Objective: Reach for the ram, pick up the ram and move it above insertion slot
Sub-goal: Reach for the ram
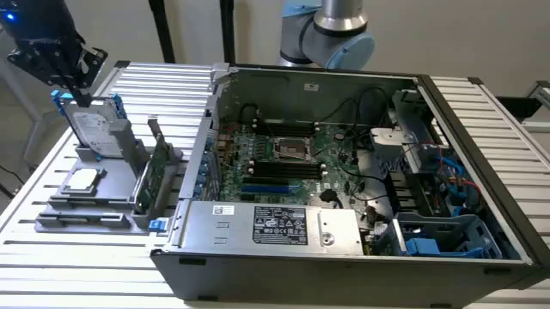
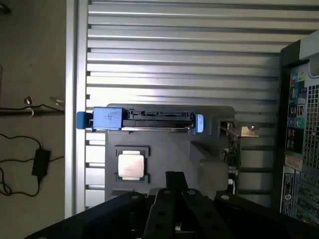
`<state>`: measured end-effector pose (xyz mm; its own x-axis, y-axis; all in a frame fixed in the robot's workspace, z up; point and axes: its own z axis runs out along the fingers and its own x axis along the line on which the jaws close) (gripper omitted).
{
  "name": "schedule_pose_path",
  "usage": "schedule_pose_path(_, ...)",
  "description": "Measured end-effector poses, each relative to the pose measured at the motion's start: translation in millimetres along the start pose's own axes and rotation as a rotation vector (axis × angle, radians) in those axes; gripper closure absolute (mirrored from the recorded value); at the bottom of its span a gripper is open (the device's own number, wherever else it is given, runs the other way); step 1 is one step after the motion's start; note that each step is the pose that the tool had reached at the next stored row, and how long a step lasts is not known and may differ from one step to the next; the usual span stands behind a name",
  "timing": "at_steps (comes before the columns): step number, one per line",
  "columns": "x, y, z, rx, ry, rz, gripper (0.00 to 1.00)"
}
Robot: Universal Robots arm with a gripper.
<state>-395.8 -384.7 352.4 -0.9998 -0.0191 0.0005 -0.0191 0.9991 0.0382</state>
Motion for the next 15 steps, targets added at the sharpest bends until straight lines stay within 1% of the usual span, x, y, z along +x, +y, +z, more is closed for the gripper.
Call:
schedule_pose_path(13,0.0,0.0,0.0,0.0,0.0,0.0,0.89)
schedule_pose_path(15,0.1,-1.4,-0.2,-0.0004,0.0002,0.0,0.89)
